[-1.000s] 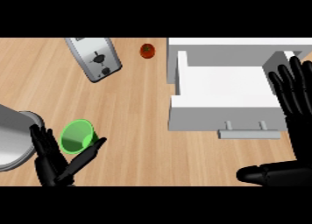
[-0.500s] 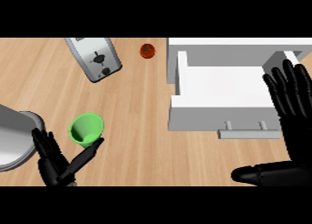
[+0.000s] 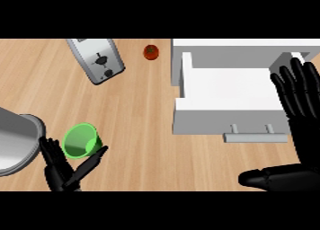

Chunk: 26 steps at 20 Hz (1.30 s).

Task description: Pick up the cup, place it into the drawer and close the drawer

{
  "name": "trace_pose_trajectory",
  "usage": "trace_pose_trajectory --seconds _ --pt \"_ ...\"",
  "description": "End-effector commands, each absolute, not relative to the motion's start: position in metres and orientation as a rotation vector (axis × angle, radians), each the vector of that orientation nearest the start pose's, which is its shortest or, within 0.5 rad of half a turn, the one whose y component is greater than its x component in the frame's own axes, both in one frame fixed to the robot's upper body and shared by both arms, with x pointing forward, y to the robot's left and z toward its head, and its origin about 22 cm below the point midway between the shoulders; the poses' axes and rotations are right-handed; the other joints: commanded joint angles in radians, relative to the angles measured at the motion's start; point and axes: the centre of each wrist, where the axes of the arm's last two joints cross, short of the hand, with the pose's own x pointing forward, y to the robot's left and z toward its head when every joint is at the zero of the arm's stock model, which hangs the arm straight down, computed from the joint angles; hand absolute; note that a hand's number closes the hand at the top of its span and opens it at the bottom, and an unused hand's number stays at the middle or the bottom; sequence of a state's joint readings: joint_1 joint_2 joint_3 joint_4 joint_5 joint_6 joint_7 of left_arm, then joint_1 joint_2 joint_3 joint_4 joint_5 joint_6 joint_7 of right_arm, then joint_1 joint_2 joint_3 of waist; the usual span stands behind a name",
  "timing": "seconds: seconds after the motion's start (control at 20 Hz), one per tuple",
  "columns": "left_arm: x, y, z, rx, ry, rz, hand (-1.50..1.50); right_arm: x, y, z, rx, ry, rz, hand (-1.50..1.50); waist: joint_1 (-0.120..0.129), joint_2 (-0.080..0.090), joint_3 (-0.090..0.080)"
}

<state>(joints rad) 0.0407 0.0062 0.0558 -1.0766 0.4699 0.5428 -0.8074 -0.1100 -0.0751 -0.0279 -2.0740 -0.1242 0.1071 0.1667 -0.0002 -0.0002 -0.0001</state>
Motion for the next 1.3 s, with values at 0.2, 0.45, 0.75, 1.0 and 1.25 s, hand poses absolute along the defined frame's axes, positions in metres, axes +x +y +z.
trace_pose_trajectory --seconds 0.2,0.45,0.75,1.0,1.25 --pt "0.215 0.253 -0.131 0.575 -1.641 0.616 -1.50 0.225 -0.226 0.150 0.171 -1.997 0.137 -1.50 0.000 0.000 0.000" --pt "0.218 0.263 -0.148 0.549 -1.682 0.650 -1.50 0.227 -0.242 0.130 0.168 -1.998 0.134 -1.50 -0.002 0.001 0.000" --pt "0.230 0.265 -0.144 0.518 -1.705 0.697 -1.50 0.219 -0.235 0.138 0.155 -2.011 0.121 -1.50 -0.003 0.000 0.000" --pt "0.208 0.244 -0.148 0.396 -1.727 0.719 -1.50 0.213 -0.245 0.158 0.152 -2.003 0.141 -1.50 -0.001 -0.001 0.000" --pt "0.234 0.246 -0.155 0.306 -1.770 0.747 -1.50 0.220 -0.242 0.144 0.167 -1.996 0.137 -1.50 -0.006 0.001 -0.001"
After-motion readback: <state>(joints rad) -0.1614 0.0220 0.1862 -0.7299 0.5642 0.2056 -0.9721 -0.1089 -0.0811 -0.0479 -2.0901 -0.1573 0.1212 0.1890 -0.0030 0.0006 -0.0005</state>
